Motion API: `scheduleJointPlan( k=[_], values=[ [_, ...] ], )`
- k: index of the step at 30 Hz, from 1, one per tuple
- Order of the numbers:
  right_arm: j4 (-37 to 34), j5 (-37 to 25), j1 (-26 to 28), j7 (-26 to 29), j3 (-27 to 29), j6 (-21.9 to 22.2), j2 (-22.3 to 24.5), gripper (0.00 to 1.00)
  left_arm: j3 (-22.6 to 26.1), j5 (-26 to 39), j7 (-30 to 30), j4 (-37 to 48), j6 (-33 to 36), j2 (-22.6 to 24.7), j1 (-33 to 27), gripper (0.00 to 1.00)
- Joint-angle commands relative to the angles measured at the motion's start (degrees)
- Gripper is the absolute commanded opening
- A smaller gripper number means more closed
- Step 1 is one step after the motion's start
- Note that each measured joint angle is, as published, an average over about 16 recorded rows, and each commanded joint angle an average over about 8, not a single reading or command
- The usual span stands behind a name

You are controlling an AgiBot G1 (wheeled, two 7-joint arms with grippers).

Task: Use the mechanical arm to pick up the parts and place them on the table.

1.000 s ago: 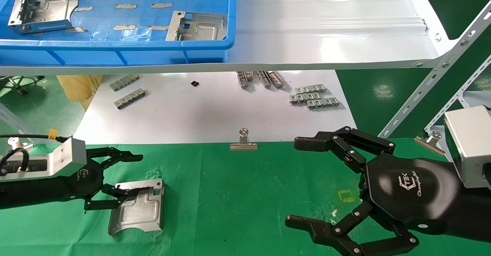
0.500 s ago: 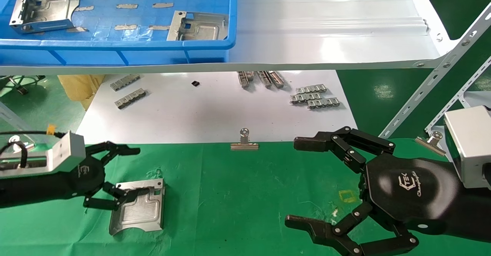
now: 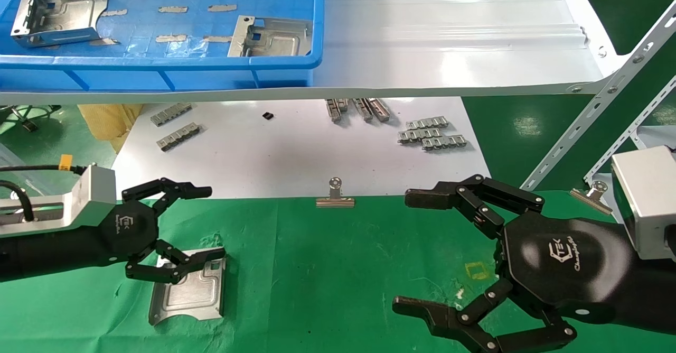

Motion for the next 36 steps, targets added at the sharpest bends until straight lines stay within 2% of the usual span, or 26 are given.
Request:
scheduleJointPlan(
  k=[1, 36],
  values=[
    [0.00, 0.00, 0.00, 0.00, 0.00, 0.00, 0.00, 1.00, -0.95, -0.76, -1.56, -2.36, -0.21, -0.45, 1.06, 1.00],
    [0.00, 0.00, 0.00, 0.00, -0.01, 0.00, 0.00, 1.00, -16.68, -13.21, -27.22, -41.34, -3.63, -7.89, 18.50, 1.00]
  ],
)
